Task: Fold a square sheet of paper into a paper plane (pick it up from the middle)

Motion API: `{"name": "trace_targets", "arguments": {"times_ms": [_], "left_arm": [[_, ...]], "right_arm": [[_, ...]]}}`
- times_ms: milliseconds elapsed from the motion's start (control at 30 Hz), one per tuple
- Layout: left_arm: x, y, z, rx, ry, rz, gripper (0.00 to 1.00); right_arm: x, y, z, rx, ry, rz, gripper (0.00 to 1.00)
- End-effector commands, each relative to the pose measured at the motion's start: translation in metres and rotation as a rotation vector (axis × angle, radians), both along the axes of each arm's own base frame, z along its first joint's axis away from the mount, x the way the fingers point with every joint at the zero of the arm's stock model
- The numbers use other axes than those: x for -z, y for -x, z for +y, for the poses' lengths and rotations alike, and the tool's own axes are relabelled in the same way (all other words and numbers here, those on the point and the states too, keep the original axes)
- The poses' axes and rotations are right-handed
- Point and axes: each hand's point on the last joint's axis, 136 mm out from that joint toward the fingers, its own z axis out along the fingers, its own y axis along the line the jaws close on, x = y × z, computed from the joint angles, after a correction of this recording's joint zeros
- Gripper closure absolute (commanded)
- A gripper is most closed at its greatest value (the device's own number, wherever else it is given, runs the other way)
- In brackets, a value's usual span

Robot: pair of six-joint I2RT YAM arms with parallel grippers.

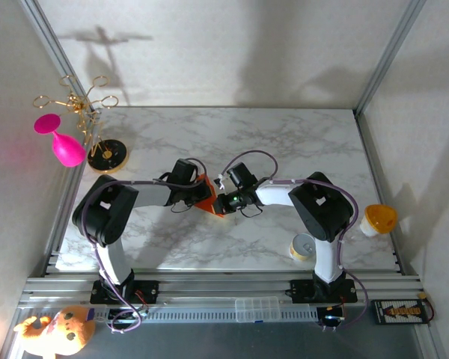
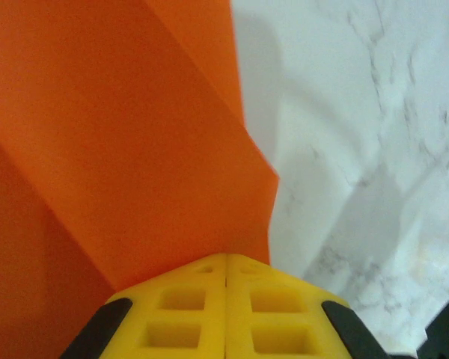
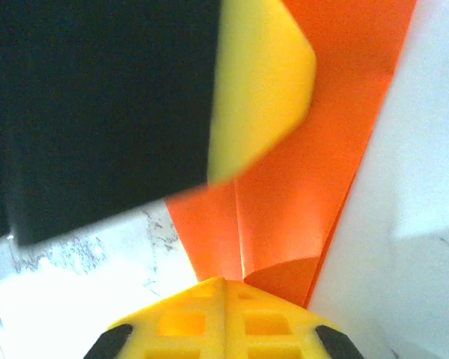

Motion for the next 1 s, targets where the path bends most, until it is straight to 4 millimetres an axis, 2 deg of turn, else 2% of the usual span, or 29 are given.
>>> {"name": "trace_targets", "arguments": {"times_ms": [0, 267, 400, 500, 567, 633, 833, 900, 967], "left_arm": [[0.011, -0.023, 0.037, -0.091, -0.136, -0.024, 0.93], [0.003, -0.035, 0.035, -0.065, -0.121, -0.056, 0.92], [0.008, -0.032, 0.033, -0.061, -0.106, -0.041, 0.93], [0.014, -0.029, 0.042, -0.091, -0.144, -0.027, 0.94], [0.011, -0.030, 0.046, -0.108, -0.156, -0.034, 0.94], [0.000, -0.032, 0.046, -0.116, -0.143, -0.059, 0.93], [-0.059, -0.032, 0.028, -0.083, -0.012, -0.185, 0.89], [-0.068, -0.024, 0.018, -0.065, 0.040, -0.203, 0.88], [-0.067, -0.014, 0.008, -0.045, 0.068, -0.200, 0.87]], "right_arm": [[0.065, 0.043, -0.058, 0.024, 0.276, 0.169, 0.98], [0.067, 0.048, -0.063, 0.018, 0.290, 0.175, 0.98], [0.062, 0.043, -0.057, 0.020, 0.268, 0.167, 0.98], [0.054, 0.038, -0.049, 0.026, 0.232, 0.160, 0.98], [0.050, 0.034, -0.044, 0.030, 0.212, 0.157, 0.98], [0.052, 0.035, -0.044, 0.031, 0.214, 0.161, 0.98], [0.059, 0.040, -0.051, 0.024, 0.244, 0.177, 0.98], [0.059, 0.041, -0.051, 0.024, 0.244, 0.179, 0.98], [0.060, 0.041, -0.051, 0.023, 0.248, 0.181, 0.98]]}}
